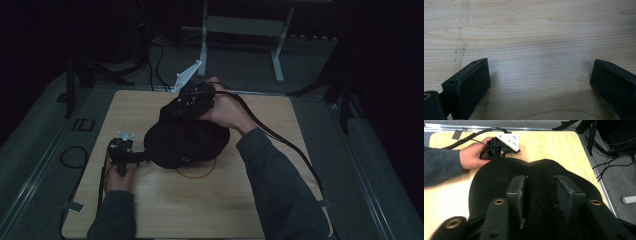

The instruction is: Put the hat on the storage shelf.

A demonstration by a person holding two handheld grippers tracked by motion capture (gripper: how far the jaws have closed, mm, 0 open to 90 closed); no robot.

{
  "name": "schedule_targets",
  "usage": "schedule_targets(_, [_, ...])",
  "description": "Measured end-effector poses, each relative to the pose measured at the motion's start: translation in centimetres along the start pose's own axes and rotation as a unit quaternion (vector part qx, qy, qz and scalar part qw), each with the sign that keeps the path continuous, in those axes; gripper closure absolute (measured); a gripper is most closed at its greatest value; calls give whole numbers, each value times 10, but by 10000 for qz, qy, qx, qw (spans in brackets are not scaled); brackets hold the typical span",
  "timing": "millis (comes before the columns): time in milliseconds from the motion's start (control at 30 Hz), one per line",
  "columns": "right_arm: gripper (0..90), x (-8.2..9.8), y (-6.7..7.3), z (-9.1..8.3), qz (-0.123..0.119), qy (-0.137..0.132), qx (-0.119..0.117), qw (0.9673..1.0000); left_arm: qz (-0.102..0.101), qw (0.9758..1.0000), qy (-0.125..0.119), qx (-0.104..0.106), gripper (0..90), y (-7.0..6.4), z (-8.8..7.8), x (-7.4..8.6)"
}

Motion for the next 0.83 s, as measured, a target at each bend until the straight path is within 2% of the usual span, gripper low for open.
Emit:
schedule_targets(333, [448, 1, 1, -13, 98, -240, -173, 9995, 1, 10000, 0, 0, 26, 0, 0, 0])
schedule_targets(433, [446, 5, -1, -20, 174, -440, -225, 9986, 5, 10000, 4, 0, 26, 0, 0, 0])
schedule_targets(633, [442, 18, -4, -34, 300, -558, -86, 9980, 2, 10000, 1, -3, 26, 0, 0, 0])
schedule_targets(767, [438, 25, -7, -41, 387, -551, 2, 9977, 1, 10000, 1, -5, 26, 0, 0, 0])
schedule_targets(833, [432, 27, -8, -43, 356, -524, 37, 9980, -1, 10000, -1, -4, 26, 0, 0, 0])
Point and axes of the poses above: each handheld gripper's, and its own axes: z roughly forward along the jaws, x roughly out of its underside, y roughly to its left, the point moved 1 cm from there along z, roughly forward along the jaws, and after that the axes turned 10 degrees about -x, right-handed, at the moved point
